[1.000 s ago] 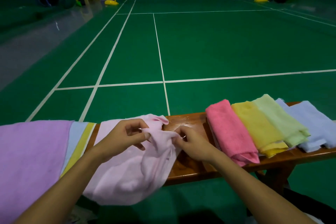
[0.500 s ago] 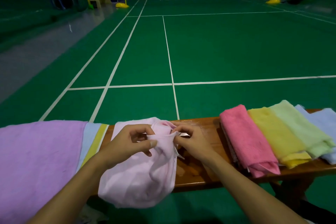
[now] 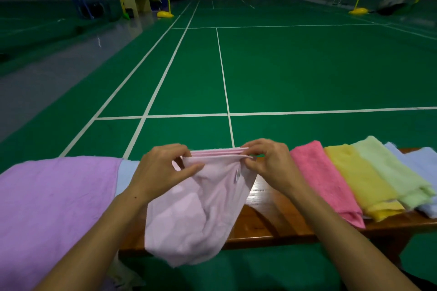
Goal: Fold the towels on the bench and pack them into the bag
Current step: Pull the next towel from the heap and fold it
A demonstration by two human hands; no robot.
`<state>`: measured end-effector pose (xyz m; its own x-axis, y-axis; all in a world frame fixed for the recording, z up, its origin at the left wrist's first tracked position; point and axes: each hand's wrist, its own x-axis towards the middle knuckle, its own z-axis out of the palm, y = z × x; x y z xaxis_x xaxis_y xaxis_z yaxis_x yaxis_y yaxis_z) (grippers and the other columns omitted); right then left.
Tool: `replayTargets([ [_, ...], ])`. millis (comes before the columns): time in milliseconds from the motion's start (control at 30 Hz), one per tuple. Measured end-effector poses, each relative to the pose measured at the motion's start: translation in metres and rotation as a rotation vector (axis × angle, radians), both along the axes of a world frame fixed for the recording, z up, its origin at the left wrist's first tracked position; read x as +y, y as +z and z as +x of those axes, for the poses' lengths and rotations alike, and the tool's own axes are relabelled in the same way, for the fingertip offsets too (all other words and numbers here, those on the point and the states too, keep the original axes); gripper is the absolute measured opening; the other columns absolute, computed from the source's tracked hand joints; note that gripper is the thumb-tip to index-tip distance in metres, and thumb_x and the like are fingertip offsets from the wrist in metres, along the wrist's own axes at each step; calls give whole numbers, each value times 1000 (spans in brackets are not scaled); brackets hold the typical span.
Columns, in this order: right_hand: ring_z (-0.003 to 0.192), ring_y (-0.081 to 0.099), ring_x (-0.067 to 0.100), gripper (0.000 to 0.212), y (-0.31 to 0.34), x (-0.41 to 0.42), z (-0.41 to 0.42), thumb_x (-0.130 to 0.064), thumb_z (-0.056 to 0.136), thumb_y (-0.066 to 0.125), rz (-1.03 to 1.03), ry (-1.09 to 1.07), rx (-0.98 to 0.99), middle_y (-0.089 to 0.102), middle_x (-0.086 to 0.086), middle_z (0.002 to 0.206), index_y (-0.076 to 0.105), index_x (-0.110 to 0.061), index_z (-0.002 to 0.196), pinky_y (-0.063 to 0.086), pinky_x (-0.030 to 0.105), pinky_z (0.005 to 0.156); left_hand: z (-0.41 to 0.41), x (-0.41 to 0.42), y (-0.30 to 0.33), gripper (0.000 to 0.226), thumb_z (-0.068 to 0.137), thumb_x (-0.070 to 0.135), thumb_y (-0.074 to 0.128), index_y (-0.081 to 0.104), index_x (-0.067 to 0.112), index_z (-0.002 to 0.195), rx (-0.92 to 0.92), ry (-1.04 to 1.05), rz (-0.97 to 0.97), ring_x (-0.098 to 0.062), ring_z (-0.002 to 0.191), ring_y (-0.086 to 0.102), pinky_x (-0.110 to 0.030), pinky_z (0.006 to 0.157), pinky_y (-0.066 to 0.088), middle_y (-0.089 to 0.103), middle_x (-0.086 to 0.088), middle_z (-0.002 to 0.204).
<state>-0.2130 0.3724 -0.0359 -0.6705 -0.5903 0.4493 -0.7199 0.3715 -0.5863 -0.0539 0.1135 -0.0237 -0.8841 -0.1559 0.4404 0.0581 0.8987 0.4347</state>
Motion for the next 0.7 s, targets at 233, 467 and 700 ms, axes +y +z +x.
replayTargets([
  [233, 80, 63, 15, 16, 77, -8, 23, -28, 83, 73, -263, -126, 53, 68, -10, 83, 72, -27, 99, 54, 39, 72, -11, 22, 73, 23, 90, 12, 83, 65, 15, 104, 289, 70, 581, -13, 74, 68, -41, 72, 57, 76, 2, 82],
  [467, 78, 65, 3, 6, 117, -3, 36, -17, 94, 78, -504, -28, -162, 77, -7, 88, 79, -19, 99, 50, 21, 74, -1, 37, 114, 23, 92, 4, 79, 73, 2, 113, 387, 58, 885, -16, 93, 76, -40, 89, 64, 81, -3, 97],
  [700, 86, 69, 12, 5, 139, 23, 51, -15, 94, 79, -580, 61, -226, 79, 1, 94, 78, -19, 97, 56, 37, 80, 26, 47, 132, 22, 98, 10, 70, 62, -5, 113, 285, -83, 805, -18, 82, 71, -31, 66, 61, 79, -3, 87],
])
